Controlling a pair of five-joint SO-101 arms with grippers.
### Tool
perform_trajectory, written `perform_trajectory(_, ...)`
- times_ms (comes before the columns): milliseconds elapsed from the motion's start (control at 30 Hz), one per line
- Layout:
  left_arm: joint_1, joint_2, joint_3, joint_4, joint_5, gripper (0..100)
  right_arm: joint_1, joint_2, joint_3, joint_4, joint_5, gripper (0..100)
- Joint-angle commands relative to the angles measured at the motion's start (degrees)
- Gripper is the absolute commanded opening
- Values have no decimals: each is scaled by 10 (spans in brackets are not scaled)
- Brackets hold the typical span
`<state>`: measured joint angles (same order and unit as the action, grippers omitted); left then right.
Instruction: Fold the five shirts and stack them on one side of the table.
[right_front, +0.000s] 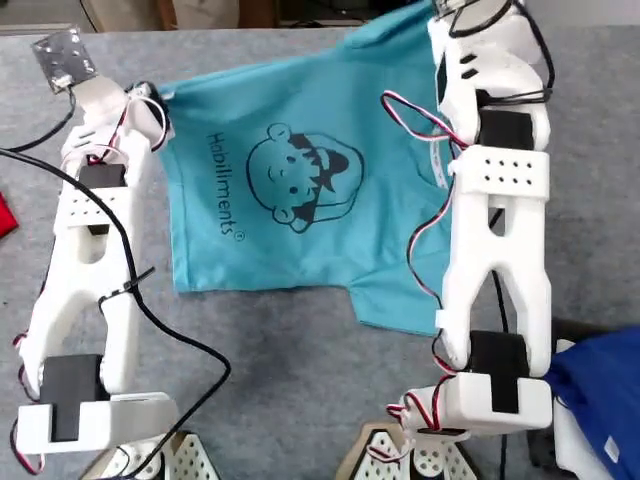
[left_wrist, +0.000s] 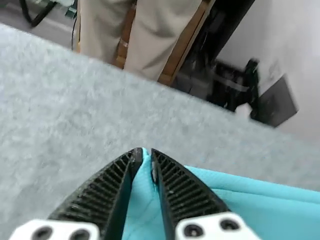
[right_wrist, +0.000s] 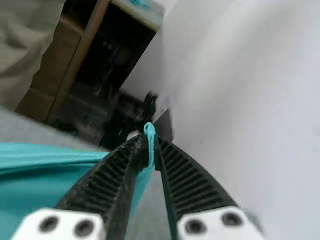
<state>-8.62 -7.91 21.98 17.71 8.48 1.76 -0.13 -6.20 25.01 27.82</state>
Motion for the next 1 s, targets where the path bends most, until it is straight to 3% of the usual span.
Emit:
perform_trajectory(0,-11,-4,-34,58,-19,19,11,-58,-30,135,10,5)
perform_trajectory(233,-2,-41,-51,243,-19,19,12,-109,-17,354,18,4)
perform_trajectory(500,78,-95,-25,428,-40,19,28,-233,143,412,38,4)
perform_trajectory(667,99,-105,64,390,-40,19,43,-356,325,371,58,4)
perform_trajectory(967,54,-102,140,350,-44,19,105,-529,538,353,79,4)
